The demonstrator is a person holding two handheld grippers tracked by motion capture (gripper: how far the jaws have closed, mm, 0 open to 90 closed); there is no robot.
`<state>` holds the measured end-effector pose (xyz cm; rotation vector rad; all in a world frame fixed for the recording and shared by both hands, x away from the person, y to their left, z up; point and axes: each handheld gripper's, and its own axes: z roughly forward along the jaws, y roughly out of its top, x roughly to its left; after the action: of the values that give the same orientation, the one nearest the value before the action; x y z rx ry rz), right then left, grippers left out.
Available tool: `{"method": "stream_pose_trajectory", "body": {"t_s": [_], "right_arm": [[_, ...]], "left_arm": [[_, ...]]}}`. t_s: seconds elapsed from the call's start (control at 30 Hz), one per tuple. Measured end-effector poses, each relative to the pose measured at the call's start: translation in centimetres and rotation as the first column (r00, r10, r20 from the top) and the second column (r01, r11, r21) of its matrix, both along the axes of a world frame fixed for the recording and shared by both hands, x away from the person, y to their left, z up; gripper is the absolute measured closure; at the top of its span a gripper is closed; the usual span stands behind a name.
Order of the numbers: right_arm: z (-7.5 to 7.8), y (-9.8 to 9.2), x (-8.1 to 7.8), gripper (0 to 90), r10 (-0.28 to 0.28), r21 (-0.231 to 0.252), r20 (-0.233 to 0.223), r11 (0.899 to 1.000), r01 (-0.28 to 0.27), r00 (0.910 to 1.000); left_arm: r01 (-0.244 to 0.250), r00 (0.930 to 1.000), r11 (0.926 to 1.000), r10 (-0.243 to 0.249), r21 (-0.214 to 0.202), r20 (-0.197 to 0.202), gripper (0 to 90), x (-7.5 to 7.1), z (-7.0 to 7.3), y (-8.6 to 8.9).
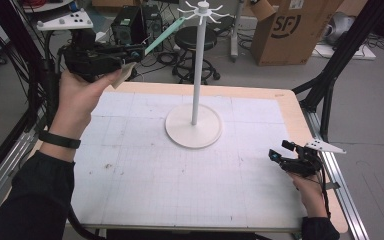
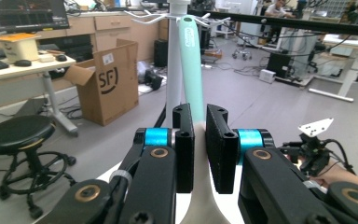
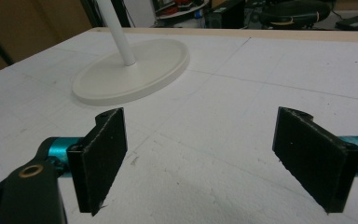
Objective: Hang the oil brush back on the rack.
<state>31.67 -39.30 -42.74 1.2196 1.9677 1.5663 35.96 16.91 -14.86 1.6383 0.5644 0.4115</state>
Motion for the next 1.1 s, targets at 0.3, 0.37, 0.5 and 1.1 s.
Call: {"method": "stream_pose_trajectory", "body": {"t_s": [0.3, 0.37, 0.5, 1.1], "right_arm": [[0.0, 0.0, 0.0, 17.1, 0.000, -0.001, 0.000, 1.000, 0.000, 1.0000], [0.0, 0.0, 0.0, 17.1, 0.000, -0.002, 0.000, 1.000, 0.000, 1.0000], [0.0, 0.0, 0.0, 17.1, 0.000, -0.004, -0.001, 1.000, 0.000, 1.0000], [0.0, -0.1, 0.0, 17.2, -0.003, -0.002, 0.003, 1.000, 0.003, 1.0000]], "left_arm": [[0.008, 0.9999, 0.9994, -0.008, -0.032, 0.015, 82.1, 0.2, 0.0, 0.3], [0.003, 0.9998, 0.9993, -0.002, -0.038, 0.020, 82.1, 0.3, 0.1, 0.5], [-0.003, 1.0000, 0.9997, 0.003, -0.024, -0.003, 82.1, 0.8, -0.2, 0.7], [0.027, 0.9995, 0.9996, -0.027, 0.001, -0.015, 82.1, 1.3, -0.7, -0.5]]}}
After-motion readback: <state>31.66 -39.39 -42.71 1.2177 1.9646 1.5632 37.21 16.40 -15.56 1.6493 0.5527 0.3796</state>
